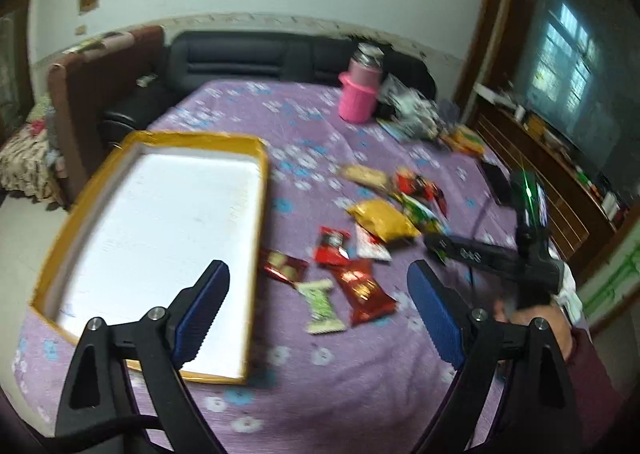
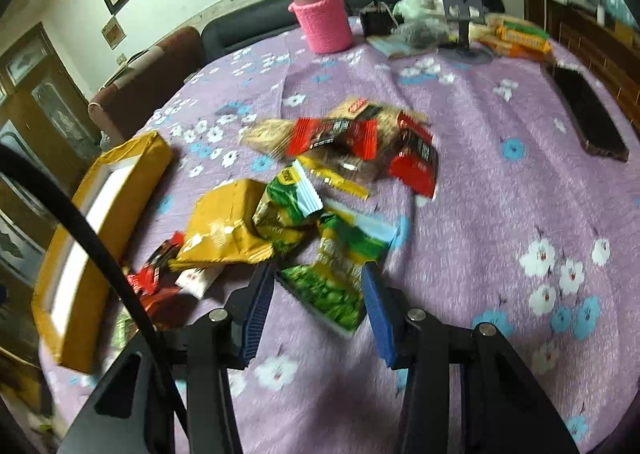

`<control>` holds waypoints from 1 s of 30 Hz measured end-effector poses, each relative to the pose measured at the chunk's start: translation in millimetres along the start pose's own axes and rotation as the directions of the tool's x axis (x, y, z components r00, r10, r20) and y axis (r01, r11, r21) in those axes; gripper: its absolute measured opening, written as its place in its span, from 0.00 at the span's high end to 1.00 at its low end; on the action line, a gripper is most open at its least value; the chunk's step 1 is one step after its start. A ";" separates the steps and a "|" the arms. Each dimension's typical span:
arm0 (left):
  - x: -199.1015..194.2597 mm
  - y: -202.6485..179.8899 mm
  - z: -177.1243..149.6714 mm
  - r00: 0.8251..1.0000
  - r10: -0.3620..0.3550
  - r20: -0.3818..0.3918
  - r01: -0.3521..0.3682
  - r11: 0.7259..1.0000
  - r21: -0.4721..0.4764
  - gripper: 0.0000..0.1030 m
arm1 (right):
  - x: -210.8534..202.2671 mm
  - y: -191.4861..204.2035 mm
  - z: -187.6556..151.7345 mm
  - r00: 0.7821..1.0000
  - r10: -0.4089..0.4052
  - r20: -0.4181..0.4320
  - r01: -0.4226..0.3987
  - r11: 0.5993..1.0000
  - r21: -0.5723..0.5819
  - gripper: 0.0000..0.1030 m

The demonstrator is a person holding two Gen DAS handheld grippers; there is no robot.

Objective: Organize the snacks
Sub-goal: 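Reach the right gripper to the green pea snack bag and grasp it, then grasp the red candy wrapper with the left gripper while the right lifts the pea bag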

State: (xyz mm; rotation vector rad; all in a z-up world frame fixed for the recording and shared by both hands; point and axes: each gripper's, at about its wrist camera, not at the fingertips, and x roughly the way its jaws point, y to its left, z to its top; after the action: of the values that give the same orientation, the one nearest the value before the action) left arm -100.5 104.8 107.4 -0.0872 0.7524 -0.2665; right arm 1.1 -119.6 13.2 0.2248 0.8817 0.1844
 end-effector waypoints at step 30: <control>94.5 -38.7 -12.0 0.976 0.001 -0.220 0.016 0.997 0.077 0.71 | -33.8 -23.5 -3.0 0.973 0.177 0.150 -0.190 0.979 0.073 0.74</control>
State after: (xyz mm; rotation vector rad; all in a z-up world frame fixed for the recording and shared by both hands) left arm -50.8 42.2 42.7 0.0147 0.9607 -0.3157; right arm -20.7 -150.3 30.1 0.3973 0.7266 0.2989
